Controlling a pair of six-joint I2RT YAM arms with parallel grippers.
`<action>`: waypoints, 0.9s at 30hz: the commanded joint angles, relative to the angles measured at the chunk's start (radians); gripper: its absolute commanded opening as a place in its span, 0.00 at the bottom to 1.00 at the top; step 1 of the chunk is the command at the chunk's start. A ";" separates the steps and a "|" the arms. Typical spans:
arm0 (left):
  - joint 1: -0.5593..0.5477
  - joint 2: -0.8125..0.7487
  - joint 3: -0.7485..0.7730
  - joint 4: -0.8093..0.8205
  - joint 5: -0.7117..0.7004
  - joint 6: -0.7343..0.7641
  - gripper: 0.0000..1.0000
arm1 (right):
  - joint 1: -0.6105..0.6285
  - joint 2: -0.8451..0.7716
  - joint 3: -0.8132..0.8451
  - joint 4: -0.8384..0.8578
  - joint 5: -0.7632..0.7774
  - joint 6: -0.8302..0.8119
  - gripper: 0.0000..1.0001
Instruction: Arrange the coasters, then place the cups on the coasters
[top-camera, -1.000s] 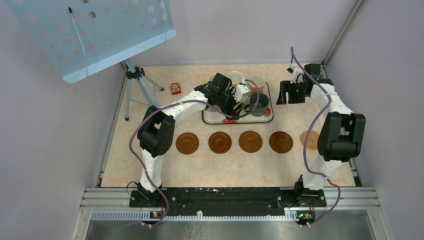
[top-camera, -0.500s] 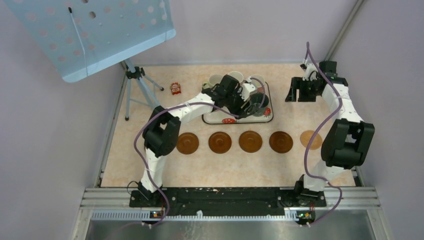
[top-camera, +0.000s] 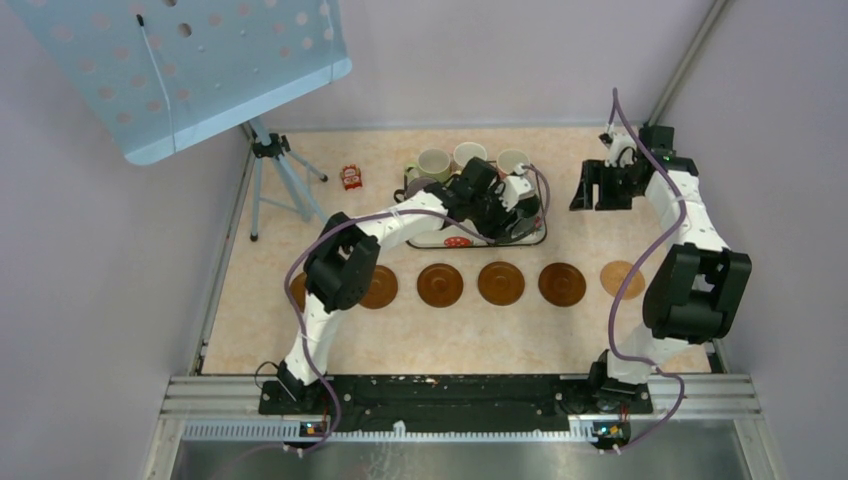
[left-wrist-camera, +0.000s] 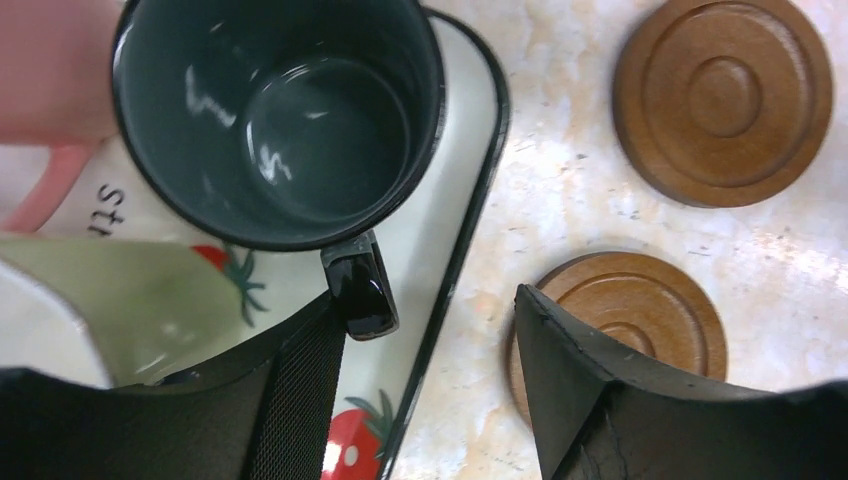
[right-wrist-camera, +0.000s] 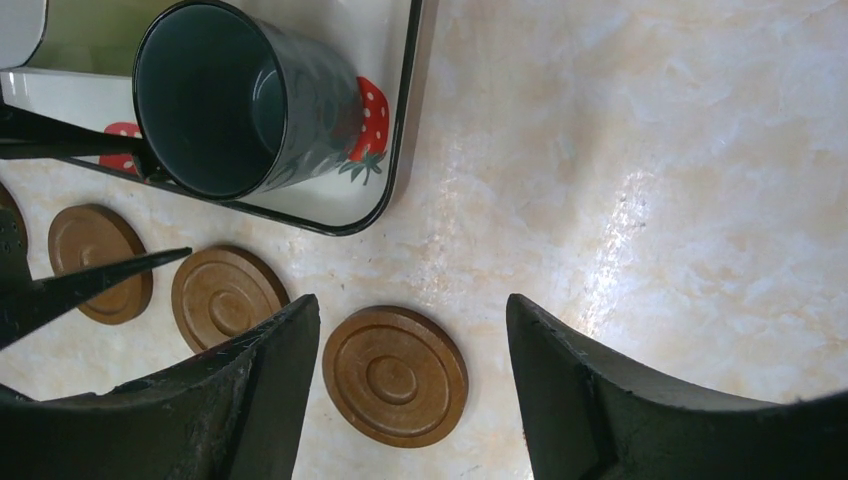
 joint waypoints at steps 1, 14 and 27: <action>-0.049 -0.003 0.047 0.043 0.043 0.004 0.67 | -0.002 -0.055 0.004 -0.020 -0.022 -0.014 0.68; -0.021 -0.130 -0.009 0.004 0.100 0.008 0.83 | -0.002 -0.023 0.067 -0.060 -0.133 -0.191 0.68; 0.260 -0.356 -0.196 -0.029 0.408 -0.085 0.89 | 0.084 -0.101 0.081 -0.294 -0.337 -1.060 0.66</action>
